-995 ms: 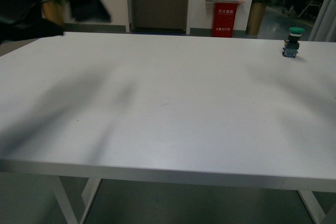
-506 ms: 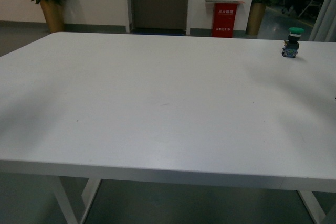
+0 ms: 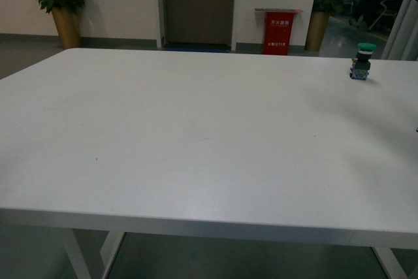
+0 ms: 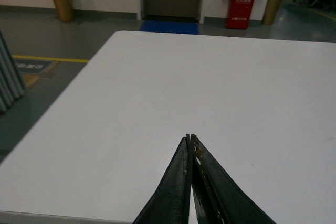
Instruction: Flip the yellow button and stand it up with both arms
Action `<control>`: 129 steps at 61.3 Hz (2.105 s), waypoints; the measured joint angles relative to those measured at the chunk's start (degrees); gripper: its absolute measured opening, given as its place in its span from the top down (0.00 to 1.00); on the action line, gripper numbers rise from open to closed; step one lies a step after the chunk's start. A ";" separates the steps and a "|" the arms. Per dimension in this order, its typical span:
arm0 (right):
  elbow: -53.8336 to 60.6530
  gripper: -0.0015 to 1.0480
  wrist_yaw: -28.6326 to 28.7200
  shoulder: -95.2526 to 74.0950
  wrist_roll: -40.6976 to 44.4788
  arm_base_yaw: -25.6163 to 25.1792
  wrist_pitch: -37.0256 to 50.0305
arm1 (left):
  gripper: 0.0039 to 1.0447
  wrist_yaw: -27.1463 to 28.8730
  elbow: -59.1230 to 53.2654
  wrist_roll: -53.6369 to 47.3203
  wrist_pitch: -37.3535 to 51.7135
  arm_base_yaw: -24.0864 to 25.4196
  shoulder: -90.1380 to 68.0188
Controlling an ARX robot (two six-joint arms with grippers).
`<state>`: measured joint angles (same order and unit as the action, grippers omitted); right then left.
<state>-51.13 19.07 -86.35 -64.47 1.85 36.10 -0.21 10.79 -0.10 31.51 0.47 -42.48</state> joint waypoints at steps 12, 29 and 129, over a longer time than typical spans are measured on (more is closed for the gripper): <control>0.00 0.67 0.15 1.14 1.11 -0.26 -1.38 | 0.96 0.11 -3.63 0.04 -1.49 -0.44 5.07; 0.00 0.67 0.13 1.51 2.19 -0.31 -2.34 | 0.96 0.13 -7.04 0.09 -5.88 -0.46 12.85; -16.02 0.67 -11.89 -5.16 35.10 1.16 -20.06 | 0.40 0.22 -9.38 0.26 -31.47 -0.48 42.29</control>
<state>-67.16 7.18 -91.50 -29.36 3.01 16.03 0.01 1.41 0.16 0.03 -0.01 -0.19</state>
